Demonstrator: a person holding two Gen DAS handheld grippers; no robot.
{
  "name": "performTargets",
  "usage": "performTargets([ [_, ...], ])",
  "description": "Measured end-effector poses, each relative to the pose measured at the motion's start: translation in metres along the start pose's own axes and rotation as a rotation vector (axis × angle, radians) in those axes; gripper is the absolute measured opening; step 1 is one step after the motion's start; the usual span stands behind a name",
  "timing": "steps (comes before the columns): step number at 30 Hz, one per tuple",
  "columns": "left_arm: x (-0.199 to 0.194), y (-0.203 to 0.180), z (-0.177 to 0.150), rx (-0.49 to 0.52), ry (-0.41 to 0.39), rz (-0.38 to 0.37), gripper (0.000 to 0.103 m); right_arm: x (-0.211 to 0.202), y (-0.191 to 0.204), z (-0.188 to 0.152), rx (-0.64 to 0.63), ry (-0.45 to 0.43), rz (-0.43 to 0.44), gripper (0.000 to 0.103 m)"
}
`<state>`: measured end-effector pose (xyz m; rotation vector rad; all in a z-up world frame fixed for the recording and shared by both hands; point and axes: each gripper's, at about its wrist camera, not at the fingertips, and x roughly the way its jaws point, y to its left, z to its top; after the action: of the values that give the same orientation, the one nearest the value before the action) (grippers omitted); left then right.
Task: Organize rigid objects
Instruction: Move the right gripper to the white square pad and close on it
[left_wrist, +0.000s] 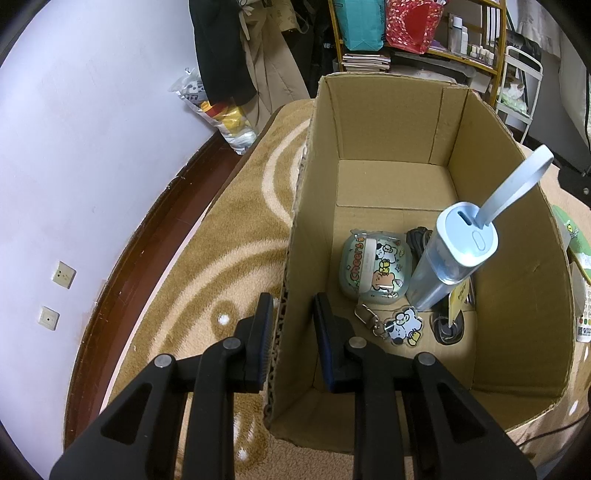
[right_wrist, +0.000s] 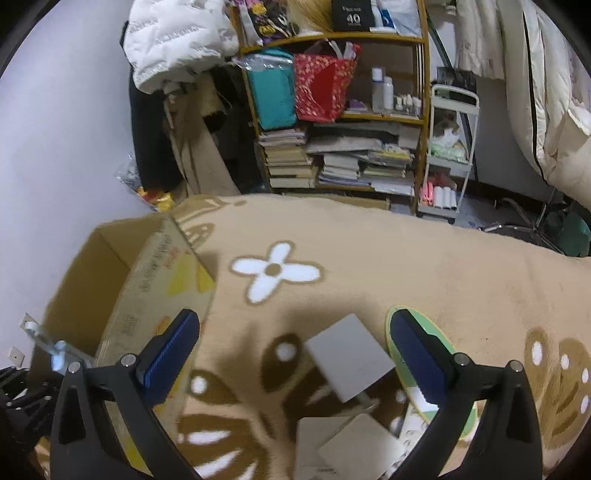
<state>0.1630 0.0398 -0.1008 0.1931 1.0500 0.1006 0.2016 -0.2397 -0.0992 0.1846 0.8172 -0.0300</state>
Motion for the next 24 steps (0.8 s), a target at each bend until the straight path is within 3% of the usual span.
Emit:
performTargets([
  [7,0.001,-0.001,0.001,0.008,-0.004,0.007,0.022,0.022,-0.022,-0.007,0.069,0.059,0.018,0.103],
  [12,0.000,-0.003,0.001,0.011,-0.005,0.012,0.022,0.037,-0.028,-0.012,0.056,0.109,-0.017,0.103],
  [19,0.000,-0.003,0.000,0.014,-0.005,0.013,0.022,0.058,-0.035,-0.016,0.078,0.188,-0.028,0.085],
  [24,0.001,-0.003,0.000,0.016,-0.004,0.016,0.022,0.060,-0.037,-0.018,0.090,0.189,-0.021,0.081],
])
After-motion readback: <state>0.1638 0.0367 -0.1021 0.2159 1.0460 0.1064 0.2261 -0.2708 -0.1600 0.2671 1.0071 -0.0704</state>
